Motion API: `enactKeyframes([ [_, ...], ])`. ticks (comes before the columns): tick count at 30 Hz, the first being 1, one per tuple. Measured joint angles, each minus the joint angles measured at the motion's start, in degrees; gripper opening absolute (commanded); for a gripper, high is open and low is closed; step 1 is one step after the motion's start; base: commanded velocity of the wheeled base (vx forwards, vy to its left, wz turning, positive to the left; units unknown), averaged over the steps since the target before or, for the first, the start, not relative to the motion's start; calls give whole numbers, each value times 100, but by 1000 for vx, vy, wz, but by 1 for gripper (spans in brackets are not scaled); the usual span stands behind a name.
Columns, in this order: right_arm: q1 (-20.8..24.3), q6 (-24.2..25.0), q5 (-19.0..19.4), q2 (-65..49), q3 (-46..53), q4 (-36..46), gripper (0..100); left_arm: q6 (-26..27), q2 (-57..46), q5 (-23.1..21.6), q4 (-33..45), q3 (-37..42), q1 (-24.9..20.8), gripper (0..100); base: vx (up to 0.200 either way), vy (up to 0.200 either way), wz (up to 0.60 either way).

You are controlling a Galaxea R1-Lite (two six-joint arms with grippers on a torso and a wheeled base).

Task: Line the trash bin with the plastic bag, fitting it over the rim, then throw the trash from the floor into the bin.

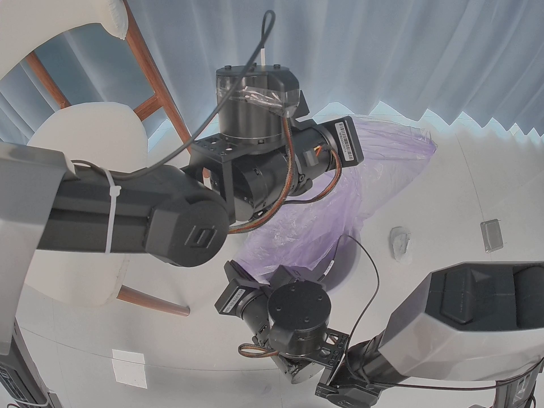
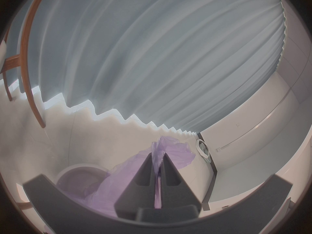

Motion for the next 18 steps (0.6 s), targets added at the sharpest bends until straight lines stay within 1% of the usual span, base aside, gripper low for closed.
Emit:
enactKeyframes([
  [5,-350,-328,-24,71,-17,-152,0,-61,37,117,1,13,22,0,0,0,0],
  [11,-1052,-696,-29,236,-6,-555,0,-88,76,161,1,20,35,0,0,0,0],
  [17,-1755,-818,12,430,-90,-690,0,-102,144,162,0,9,50,0,0,0,0],
  [18,-1816,-822,20,460,-101,-700,0,-102,157,162,-2,9,55,0,0,0,0],
])
